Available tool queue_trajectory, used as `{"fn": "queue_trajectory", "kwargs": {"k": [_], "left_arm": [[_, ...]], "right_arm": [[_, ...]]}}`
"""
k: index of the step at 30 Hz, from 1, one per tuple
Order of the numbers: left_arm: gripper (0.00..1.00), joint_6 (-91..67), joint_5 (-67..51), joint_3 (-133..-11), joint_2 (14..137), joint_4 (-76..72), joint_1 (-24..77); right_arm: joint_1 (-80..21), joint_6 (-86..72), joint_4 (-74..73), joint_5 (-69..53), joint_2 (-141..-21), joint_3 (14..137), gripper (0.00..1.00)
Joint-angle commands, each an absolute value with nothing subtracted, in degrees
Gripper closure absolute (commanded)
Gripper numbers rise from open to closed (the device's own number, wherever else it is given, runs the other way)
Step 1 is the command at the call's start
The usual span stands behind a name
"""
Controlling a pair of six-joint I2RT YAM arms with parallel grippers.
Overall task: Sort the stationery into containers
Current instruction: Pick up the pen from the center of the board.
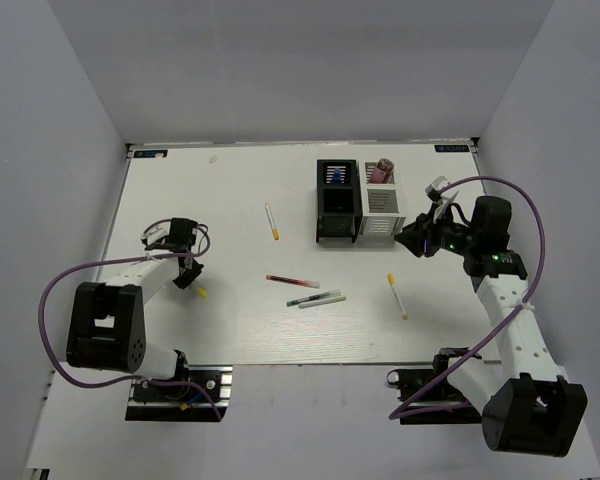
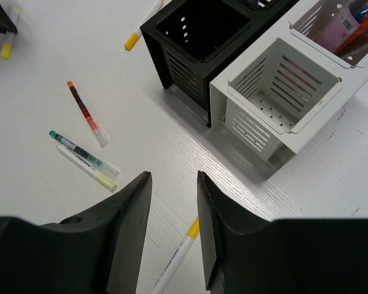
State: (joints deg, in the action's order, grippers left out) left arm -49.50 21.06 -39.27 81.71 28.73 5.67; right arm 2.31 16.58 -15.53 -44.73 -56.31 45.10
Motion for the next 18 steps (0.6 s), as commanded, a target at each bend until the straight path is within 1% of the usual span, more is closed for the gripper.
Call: {"fn": "queue_trajectory", "kwargs": {"k": [1, 2, 3, 5, 7, 8, 10, 13, 14, 15, 18], "left_arm": [[0.78, -49.2, 15.7, -35.4, 84.6, 27.6, 5.1], [0.83, -49.2, 15.7, -35.4, 84.6, 27.6, 5.1], [0.90, -48.6, 15.1, -35.4, 84.0, 27.6, 5.1], [1.00, -47.0, 15.1, -37.3, 82.8, 27.6, 5.7], [1.00, -44.3, 14.6, -39.9, 79.5, 27.6, 6.3], [1.00, -43.0, 12.7, -40.8, 78.1, 27.6, 6.9], [1.00, -39.1, 10.3, -43.4, 75.3, 25.8, 6.9], [1.00, -34.2, 3.3, -45.5, 70.5, 20.3, 6.9], [1.00, -33.3, -0.9, -46.2, 69.6, 18.5, 7.5], [1.00, -32.8, -3.8, -46.8, 69.0, 14.1, 7.5], [1.00, -32.8, -13.7, -48.5, 70.4, 7.8, 8.7]], "right_arm": [[2.6, 16.0, -15.8, -44.6, -55.1, 44.3, 0.58], [2.7, 16.1, -15.8, -44.7, -55.0, 44.0, 0.58], [2.7, 16.1, -15.9, -44.6, -54.8, 43.9, 0.58], [2.7, 16.4, -16.3, -44.6, -54.7, 43.6, 0.58], [2.9, 17.1, -16.8, -44.2, -54.7, 43.2, 0.58], [2.8, 17.1, -17.1, -44.1, -54.8, 43.2, 0.56], [2.8, 17.6, -17.3, -43.9, -54.8, 42.7, 0.56], [2.8, 17.5, -17.0, -43.5, -54.7, 42.1, 0.56], [2.8, 17.3, -16.8, -43.4, -54.7, 41.9, 0.56], [2.8, 17.3, -16.4, -43.2, -54.8, 41.7, 0.56], [2.8, 17.1, -16.2, -42.5, -54.8, 41.2, 0.56]]}}
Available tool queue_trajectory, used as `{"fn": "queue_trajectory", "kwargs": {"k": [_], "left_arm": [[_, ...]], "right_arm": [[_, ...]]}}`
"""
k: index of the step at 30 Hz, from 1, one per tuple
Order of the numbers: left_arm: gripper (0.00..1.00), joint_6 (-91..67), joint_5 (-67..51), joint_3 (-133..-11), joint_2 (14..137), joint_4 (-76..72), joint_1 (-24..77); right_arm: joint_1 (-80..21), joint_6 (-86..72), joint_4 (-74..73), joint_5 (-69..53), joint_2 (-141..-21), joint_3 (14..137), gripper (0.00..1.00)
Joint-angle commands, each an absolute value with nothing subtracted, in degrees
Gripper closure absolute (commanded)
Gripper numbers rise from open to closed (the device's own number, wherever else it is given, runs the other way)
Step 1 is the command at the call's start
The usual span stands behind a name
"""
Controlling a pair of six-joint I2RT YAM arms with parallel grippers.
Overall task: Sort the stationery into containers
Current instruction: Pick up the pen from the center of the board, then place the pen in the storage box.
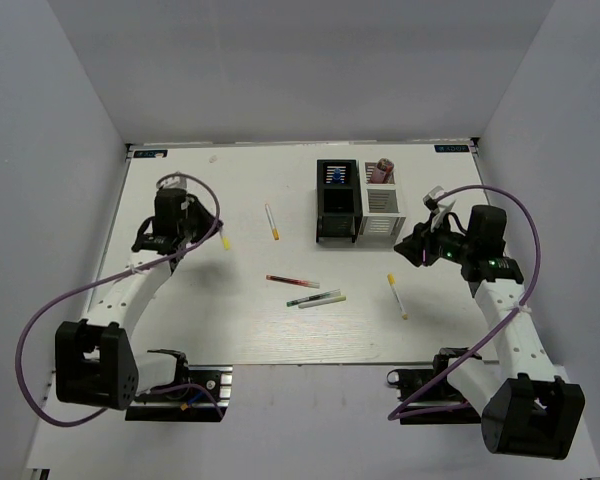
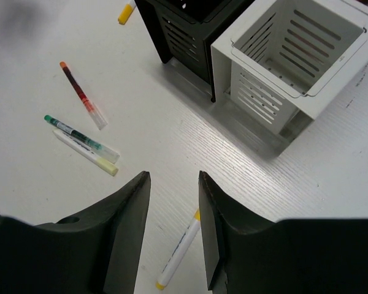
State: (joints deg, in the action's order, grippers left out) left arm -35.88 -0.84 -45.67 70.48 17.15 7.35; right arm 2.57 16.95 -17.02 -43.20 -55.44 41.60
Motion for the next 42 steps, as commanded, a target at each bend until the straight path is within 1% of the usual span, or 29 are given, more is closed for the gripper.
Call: {"fn": "queue_trajectory", "kwargs": {"k": [1, 7, 8, 11, 14, 19, 23, 26, 30, 32, 33, 35, 36, 37, 38, 39, 40, 41, 42], "left_arm": [[1.00, -33.4, -16.7, -49.5, 71.4, 4.3, 8.7], [1.00, -34.5, -27.1, -60.1, 82.3, -8.9, 15.2], [1.00, -34.5, -27.9, -64.6, 86.5, -9.5, 16.2], [1.00, -31.5, -29.0, -74.1, 94.0, -9.0, 20.0], [1.00, -28.8, -28.0, -78.8, 97.4, -10.7, 23.1], [1.00, -25.6, -26.6, -78.8, 101.5, -16.9, 27.7], [1.00, -22.4, -23.0, -78.8, 104.1, -23.5, 31.0], [1.00, -19.8, -18.7, -81.3, 107.3, -24.2, 33.5], [1.00, -16.2, -13.8, -80.8, 109.7, -27.5, 35.8], [1.00, -15.6, -11.7, -81.8, 111.7, -26.5, 36.5], [1.00, -14.9, -11.0, -82.3, 112.4, -25.7, 36.5], [0.96, -14.3, -10.3, -83.1, 113.5, -24.8, 37.1], [0.88, -14.3, -10.3, -83.6, 114.2, -24.1, 37.6], [0.78, -14.3, -9.3, -83.6, 114.2, -24.1, 37.6], [0.72, -13.7, -8.6, -83.6, 114.2, -24.1, 37.6], [0.67, -13.7, -8.1, -83.6, 114.2, -23.6, 38.2], [0.53, -13.2, -6.9, -83.6, 114.2, -23.6, 38.2], [0.47, -13.2, -6.2, -83.6, 114.2, -23.6, 38.2], [0.43, -13.2, -5.6, -83.6, 114.2, -23.6, 38.2]], "right_arm": [[2.7, 17.3, -16.3, -42.1, -54.8, 41.0, 0.56], [2.8, 18.1, -17.8, -39.7, -54.4, 40.2, 0.56], [3.0, 18.3, -18.2, -39.6, -54.4, 40.1, 0.56], [2.9, 18.2, -18.5, -39.1, -53.5, 39.3, 0.56], [3.0, 18.0, -18.5, -38.1, -52.4, 38.2, 0.56], [3.3, 18.3, -18.5, -37.1, -51.2, 36.7, 0.56], [3.4, 18.3, -18.5, -37.2, -50.9, 35.9, 0.56], [3.4, 18.5, -18.5, -37.3, -50.9, 35.2, 0.56], [3.6, 19.1, -18.8, -37.3, -50.7, 34.9, 0.56], [3.6, 19.3, -18.8, -37.3, -50.7, 34.7, 0.56], [3.6, 19.4, -18.8, -37.4, -50.6, 34.4, 0.54], [3.6, 19.5, -18.6, -36.9, -50.5, 34.1, 0.45], [3.6, 19.4, -18.5, -36.7, -50.3, 33.8, 0.30], [3.6, 19.3, -18.3, -36.2, -50.3, 33.6, 0.24], [3.6, 19.6, -18.3, -36.2, -50.2, 33.5, 0.19], [3.6, 19.8, -18.5, -36.2, -50.3, 33.4, 0.18], [3.6, 19.9, -18.7, -35.6, -50.4, 33.1, 0.14], [3.5, 20.3, -18.6, -35.2, -50.6, 32.9, 0.12], [3.3, 20.6, -18.9, -35.2, -50.9, 32.6, 0.12]]}}
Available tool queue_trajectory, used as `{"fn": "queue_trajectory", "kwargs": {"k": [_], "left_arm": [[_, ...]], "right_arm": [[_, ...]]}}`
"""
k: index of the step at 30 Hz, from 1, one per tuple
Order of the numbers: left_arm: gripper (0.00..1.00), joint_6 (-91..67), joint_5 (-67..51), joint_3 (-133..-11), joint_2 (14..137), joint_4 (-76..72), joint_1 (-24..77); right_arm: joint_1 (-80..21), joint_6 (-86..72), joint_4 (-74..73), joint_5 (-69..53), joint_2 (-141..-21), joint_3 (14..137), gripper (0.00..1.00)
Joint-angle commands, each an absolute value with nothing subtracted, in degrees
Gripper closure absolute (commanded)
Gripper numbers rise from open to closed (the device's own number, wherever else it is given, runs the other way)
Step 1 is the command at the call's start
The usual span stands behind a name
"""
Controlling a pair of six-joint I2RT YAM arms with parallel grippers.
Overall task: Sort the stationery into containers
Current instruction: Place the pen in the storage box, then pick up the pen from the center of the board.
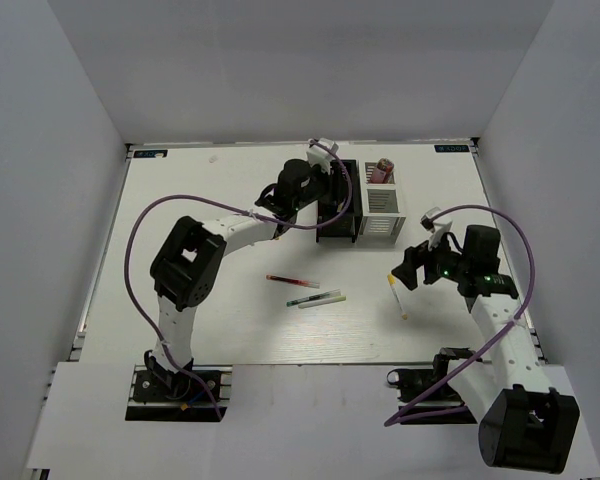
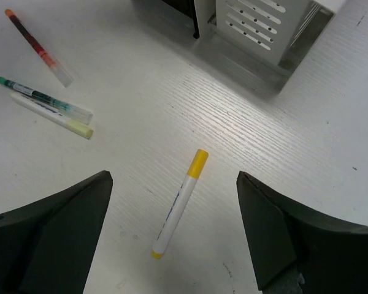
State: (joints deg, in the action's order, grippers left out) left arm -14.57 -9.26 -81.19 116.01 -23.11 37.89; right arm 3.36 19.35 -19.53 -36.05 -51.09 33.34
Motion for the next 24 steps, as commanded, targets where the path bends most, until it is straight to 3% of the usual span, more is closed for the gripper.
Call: {"fn": "queue_trajectory", "kwargs": {"k": [1, 2, 6, 11, 17, 21, 24], "left_arm": [[0.40, -13.2, -5.6, -83.6, 113.6, -23.6, 38.2], [0.35, -12.7, -5.6, -83.6, 113.6, -23.6, 38.2], [0.30, -12.7, -5.6, -83.0, 111.3, -23.6, 38.8], [0.29, -14.0, -5.7, -79.5, 105.0, -24.0, 39.3], [0.28, -14.6, 1.1, -68.4, 89.4, -15.2, 38.1], [0.08, -16.9, 13.0, -53.0, 77.6, -14.4, 37.5], [0.00, -19.7, 19.4, -48.4, 71.7, -10.7, 37.5]], "right_arm": [[3.3, 20.9, -19.5, -35.0, -52.5, 32.8, 0.12], [3.2, 22.2, -19.8, -34.7, -53.0, 32.8, 0.12], [2.9, 24.6, -21.2, -33.9, -58.5, 34.5, 0.20], [1.4, 28.3, -24.7, -31.5, -67.0, 37.1, 0.35], [-2.3, 28.4, -25.4, -27.7, -73.6, 38.7, 0.38], [-5.3, 24.1, -21.8, -21.9, -74.3, 37.4, 0.38], [-7.0, 21.7, -20.8, -16.6, -77.4, 38.2, 0.38]]}}
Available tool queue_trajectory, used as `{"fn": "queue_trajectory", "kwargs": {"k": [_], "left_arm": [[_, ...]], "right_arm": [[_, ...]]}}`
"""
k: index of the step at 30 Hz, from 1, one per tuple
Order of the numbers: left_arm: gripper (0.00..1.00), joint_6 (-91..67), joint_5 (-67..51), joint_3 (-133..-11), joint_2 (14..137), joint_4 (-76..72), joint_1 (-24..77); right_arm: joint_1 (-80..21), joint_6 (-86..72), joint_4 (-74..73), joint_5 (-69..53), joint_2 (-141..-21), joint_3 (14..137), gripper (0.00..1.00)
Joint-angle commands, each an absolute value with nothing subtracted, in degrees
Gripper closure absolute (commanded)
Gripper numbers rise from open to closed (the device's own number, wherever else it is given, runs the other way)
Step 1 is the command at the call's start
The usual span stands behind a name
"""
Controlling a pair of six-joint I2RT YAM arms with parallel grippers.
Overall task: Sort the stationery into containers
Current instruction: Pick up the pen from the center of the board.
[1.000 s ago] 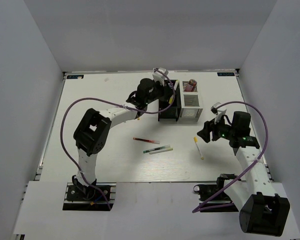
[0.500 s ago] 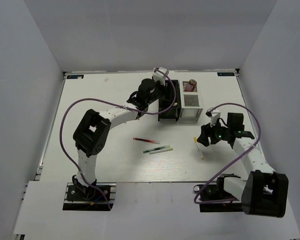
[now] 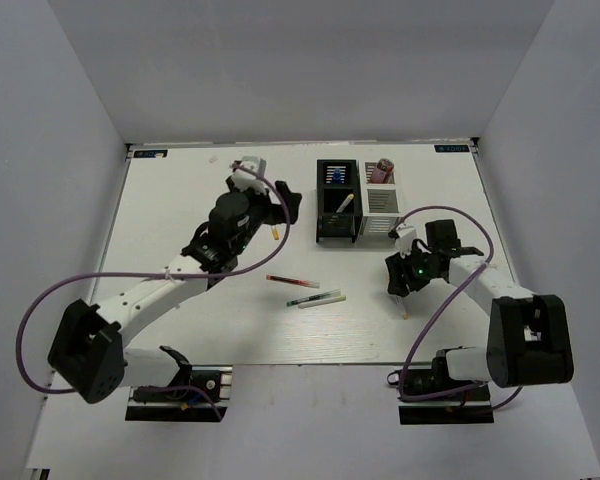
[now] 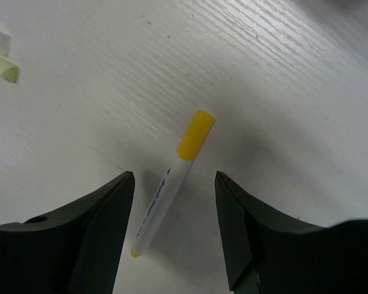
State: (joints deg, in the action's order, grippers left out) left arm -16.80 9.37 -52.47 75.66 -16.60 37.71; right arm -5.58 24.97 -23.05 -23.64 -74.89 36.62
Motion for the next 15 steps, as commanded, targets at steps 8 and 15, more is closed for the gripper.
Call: {"fn": "queue_trajectory", "kwargs": {"k": [8, 15], "left_arm": [[0.00, -31.1, 24.3, -47.6, 70.9, 1.2, 37.5], [0.00, -33.1, 26.7, -46.6, 70.3, 1.1, 37.5]], "right_arm": [[-13.4, 18.5, -17.8, -3.4, -82.4, 38.8, 0.53], [-17.7, 19.9, -16.4, 4.4, -80.9, 35.2, 0.67]]}}
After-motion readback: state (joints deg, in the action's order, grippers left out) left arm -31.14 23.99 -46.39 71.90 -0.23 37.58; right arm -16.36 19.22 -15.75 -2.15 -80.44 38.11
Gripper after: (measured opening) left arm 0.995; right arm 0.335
